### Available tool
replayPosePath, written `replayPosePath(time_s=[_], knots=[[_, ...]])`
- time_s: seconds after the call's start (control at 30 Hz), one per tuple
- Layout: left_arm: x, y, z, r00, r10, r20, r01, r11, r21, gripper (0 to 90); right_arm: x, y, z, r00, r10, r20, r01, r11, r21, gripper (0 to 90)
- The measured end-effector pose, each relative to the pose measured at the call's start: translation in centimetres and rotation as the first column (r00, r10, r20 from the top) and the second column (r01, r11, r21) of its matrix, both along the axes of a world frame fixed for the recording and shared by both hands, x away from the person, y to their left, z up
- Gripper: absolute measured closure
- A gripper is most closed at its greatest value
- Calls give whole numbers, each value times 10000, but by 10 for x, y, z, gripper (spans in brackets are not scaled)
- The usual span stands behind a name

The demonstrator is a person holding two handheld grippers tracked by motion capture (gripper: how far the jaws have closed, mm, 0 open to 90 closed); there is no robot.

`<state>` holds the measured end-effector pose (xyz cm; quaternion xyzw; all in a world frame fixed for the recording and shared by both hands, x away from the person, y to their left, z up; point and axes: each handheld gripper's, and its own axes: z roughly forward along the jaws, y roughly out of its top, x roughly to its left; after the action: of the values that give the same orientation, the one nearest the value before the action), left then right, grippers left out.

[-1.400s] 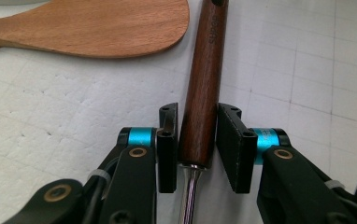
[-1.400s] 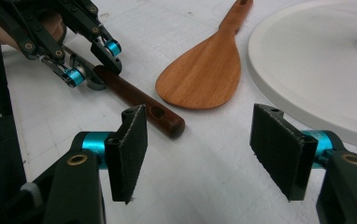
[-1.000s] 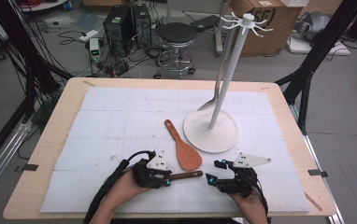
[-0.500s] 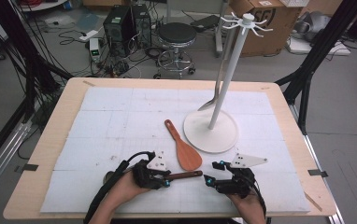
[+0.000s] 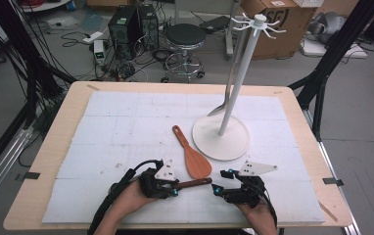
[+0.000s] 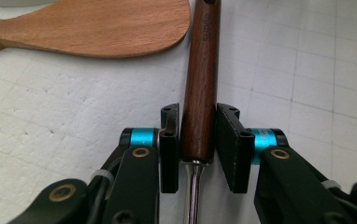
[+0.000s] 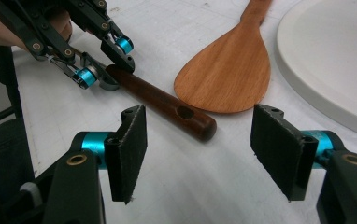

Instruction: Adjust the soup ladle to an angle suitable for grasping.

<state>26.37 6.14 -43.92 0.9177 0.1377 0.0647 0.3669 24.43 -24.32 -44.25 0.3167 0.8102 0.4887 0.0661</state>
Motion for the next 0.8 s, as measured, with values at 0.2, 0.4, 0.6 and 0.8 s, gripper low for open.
replayPosePath(time_s=[0.2, 0.4, 0.6, 0.8], knots=[[1, 1, 1, 9999, 73, -74, -73, 9999, -91, 720, 1, 4, 0, 9999, 22, -111, -22, 10000, 20, 357], [1, 5, 6, 9998, 163, -113, -168, 9988, -462, 725, 3, 13, -1, 9998, 165, -89, -165, 9999, -10, 354], [0, 9, 13, 9997, 248, -57, -253, 9957, -890, 732, 4, 16, -2, 9995, 158, -260, -160, 9999, -57, 351], [-1, 12, 18, 9997, 206, -116, -220, 9905, -1360, 732, 5, 23, 0, 9985, 236, -493, -230, 9996, 132, 350]])
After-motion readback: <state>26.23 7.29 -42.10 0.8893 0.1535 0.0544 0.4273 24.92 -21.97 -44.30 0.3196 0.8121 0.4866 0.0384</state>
